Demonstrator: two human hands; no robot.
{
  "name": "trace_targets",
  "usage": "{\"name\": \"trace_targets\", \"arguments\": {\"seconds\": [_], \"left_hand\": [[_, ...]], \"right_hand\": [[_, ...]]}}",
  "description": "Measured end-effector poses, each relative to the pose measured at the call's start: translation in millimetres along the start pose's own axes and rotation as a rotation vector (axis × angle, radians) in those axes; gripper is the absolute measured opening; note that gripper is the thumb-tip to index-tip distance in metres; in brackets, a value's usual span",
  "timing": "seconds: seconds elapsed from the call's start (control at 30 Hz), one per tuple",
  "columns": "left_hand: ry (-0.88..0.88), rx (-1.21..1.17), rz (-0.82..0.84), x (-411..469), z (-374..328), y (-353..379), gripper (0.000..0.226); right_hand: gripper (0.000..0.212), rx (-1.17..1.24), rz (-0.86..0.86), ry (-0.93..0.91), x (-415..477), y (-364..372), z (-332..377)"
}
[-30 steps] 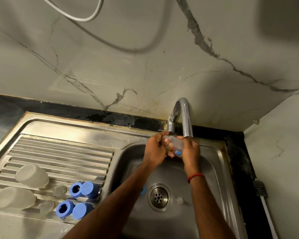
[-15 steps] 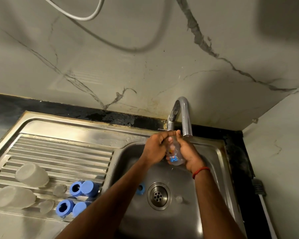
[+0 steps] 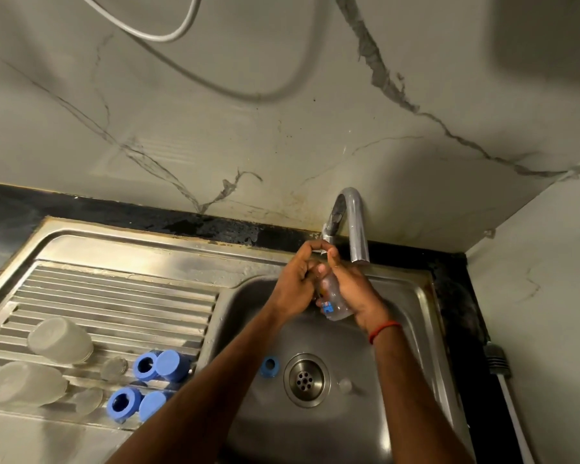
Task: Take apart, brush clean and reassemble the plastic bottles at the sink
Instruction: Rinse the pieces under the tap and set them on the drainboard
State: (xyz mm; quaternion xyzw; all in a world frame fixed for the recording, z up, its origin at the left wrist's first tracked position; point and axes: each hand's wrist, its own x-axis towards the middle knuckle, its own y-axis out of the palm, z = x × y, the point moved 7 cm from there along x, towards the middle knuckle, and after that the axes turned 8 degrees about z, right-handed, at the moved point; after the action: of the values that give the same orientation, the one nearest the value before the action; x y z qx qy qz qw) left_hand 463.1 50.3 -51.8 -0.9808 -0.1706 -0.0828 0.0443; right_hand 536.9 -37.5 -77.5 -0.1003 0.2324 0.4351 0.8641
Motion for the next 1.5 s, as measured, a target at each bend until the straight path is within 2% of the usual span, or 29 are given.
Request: {"name": "trace_targets", "arguments": {"seconds": [0.07,0.1,0.17,0.2,0.27,0.33,0.4,0.43,0.5,0.53,0.6,0.7,0.77,0.87,0.93,1.0,1.03,1.1,1.13,1.2,1.27,1.3,1.4,1.5], "left_hand": [[-0.026,-0.058,0.001,-0.7,4.8,1.6,0.026],[-0.051,-0.074,-0.020,-1.7,8.6,2.8,0.022],[-0.122,-0.073,-0.139,-0.6,18.7,3.0,0.013],[-0.190,-0.044,-0.252,-0.9,24.7,0.3,0.011],[-0.358,-0.041,-0.451,-5.5,32.0,-2.0,0.017],[-0.548,-0.265,-0.432,-7.7,33.3,11.1,0.031],[-0.724,-0.544,-0.298,-12.7,30.6,33.7,0.046],[-0.760,-0.624,-0.254,-16.1,26.9,40.5,0.049],[-0.719,-0.576,-0.169,-15.9,19.1,39.5,0.047],[-0.681,-0.486,-0.126,-14.2,16.2,35.4,0.045],[-0.693,-0.300,-0.039,-10.9,15.9,29.9,0.043],[-0.768,-0.149,0.042,-9.3,19.3,29.3,0.043],[-0.717,-0.131,-0.099,-7.4,21.5,23.4,0.036],[-0.466,-0.129,-0.367,-12.3,19.3,22.7,0.022],[-0.283,0.066,-0.407,-19.2,13.7,29.3,0.019],[-0.173,0.306,-0.378,-22.0,7.0,28.1,0.022],[-0.129,0.358,-0.358,-20.0,6.6,23.9,0.022],[-0.067,0.214,-0.314,-14.6,6.8,15.0,0.021],[-0.116,0.047,-0.309,-10.9,8.7,12.0,0.021],[-0.386,-0.191,-0.281,-6.2,19.5,12.0,0.024],[-0.623,-0.211,-0.200,-8.2,22.4,17.0,0.027],[-0.642,-0.180,-0.175,-6.5,21.9,17.4,0.030],[-0.456,0.055,-0.187,0.9,12.2,9.7,0.032],[-0.233,0.453,-0.140,0.8,-0.8,9.6,0.039]], "right_hand": [[0.062,0.237,0.168,0.059,-1.2,4.9,-1.3],[0.061,0.304,0.189,0.088,-0.8,5.6,-5.8],[0.058,0.383,0.113,0.136,6.0,1.3,-19.6],[0.055,0.423,0.051,0.142,9.3,-0.2,-25.3],[0.048,0.460,-0.102,0.107,12.1,-0.2,-30.5],[0.037,0.378,-0.262,0.017,7.6,-1.7,-24.7],[0.019,0.246,-0.392,-0.132,-5.3,-5.6,-10.2],[0.017,0.123,-0.410,-0.222,-9.4,-8.1,-4.1],[0.024,-0.293,-0.375,-0.416,-15.0,-11.0,7.9],[0.035,-0.504,-0.330,-0.487,-17.1,-9.5,9.7],[0.056,-0.694,-0.284,-0.564,-19.9,-11.2,7.3],[0.058,-0.690,-0.272,-0.574,-25.0,-15.2,16.0],[0.048,-0.651,-0.355,-0.498,-23.5,-18.6,16.0],[0.035,-0.476,-0.537,-0.306,-19.5,-24.9,10.6],[0.035,-0.284,-0.528,-0.186,-17.3,-25.6,1.4],[0.038,-0.248,-0.480,-0.122,-14.8,-22.8,-5.1],[0.037,-0.280,-0.476,-0.144,-14.5,-22.2,-7.1],[0.036,-0.460,-0.500,-0.367,-22.9,-15.5,2.9],[0.038,-0.618,-0.516,-0.518,-28.8,-10.4,9.8],[0.040,-0.919,-0.547,-0.736,-37.9,-0.4,15.8],[0.039,-1.100,-0.580,-0.828,-38.7,2.9,16.7],[0.039,-1.139,-0.593,-0.841,-37.7,3.0,15.8],[0.041,-0.940,-0.587,-0.679,-36.8,-1.7,20.3],[0.043,-0.499,-0.464,-0.215,-28.6,-7.4,8.1]]}}
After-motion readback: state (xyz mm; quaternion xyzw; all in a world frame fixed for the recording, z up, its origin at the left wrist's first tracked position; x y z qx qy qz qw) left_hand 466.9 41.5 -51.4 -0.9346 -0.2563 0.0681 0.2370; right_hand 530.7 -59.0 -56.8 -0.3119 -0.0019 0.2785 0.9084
